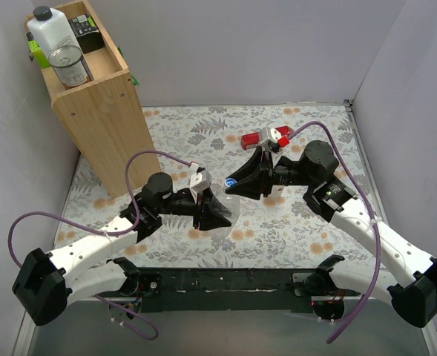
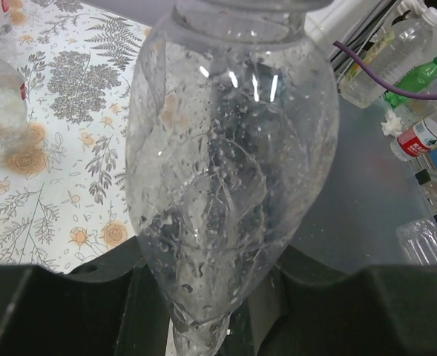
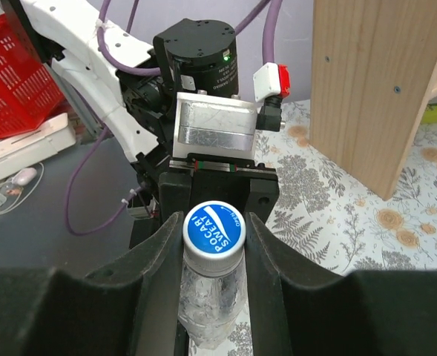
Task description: Unscrew the bottle caps
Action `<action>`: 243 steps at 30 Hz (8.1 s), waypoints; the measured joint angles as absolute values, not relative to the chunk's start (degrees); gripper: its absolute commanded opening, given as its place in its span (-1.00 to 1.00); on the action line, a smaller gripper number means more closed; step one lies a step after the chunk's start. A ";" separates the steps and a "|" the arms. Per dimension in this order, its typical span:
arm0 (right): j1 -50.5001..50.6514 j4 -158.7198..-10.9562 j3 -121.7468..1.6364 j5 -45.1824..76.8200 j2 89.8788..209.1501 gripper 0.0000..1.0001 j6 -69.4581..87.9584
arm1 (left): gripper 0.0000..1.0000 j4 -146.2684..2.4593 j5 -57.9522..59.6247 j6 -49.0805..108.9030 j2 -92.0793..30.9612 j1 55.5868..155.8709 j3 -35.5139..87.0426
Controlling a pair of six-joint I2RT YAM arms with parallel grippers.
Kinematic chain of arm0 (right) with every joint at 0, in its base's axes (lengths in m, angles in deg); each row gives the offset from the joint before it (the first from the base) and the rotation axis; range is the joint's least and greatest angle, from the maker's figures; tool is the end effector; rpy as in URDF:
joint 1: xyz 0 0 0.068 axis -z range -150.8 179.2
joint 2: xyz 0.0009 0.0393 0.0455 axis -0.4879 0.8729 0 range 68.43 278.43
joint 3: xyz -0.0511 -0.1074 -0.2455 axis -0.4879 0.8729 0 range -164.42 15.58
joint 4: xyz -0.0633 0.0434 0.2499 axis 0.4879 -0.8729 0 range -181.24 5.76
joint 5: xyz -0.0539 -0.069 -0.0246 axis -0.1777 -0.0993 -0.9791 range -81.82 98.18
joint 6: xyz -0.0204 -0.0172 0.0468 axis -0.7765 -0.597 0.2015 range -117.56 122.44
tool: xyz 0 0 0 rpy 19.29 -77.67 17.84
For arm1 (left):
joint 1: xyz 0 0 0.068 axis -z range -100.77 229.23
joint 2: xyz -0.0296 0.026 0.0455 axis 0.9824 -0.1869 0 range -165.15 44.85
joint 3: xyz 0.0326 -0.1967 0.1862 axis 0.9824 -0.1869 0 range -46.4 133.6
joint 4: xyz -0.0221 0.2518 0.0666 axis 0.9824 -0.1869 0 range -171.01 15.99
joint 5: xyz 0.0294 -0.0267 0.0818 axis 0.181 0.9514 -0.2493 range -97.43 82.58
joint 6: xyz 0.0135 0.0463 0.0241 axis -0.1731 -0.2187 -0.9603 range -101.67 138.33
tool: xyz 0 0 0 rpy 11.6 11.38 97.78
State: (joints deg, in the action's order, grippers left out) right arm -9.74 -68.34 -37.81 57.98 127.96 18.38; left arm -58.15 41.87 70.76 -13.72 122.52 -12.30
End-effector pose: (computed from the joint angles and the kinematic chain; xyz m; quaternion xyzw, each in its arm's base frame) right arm 0.1631 0.1666 0.3909 -0.4321 0.5085 0.5604 0.4905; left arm 0.1463 -0.1748 0.2774 0.2162 0.7086 -0.6516 0.1632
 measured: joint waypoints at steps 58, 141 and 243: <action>-13.95 -79.40 -42.62 23.58 134.87 0.18 32.22 | -0.88 -70.78 7.95 69.97 -15.73 122.56 -9.91; -16.95 -84.63 -40.25 17.89 130.63 0.07 28.04 | -0.86 -71.44 11.01 68.24 -17.57 123.59 -8.56; -19.48 -92.78 -43.97 6.11 128.77 -0.71 16.33 | -0.89 -69.89 -6.87 71.00 -3.95 118.41 -11.38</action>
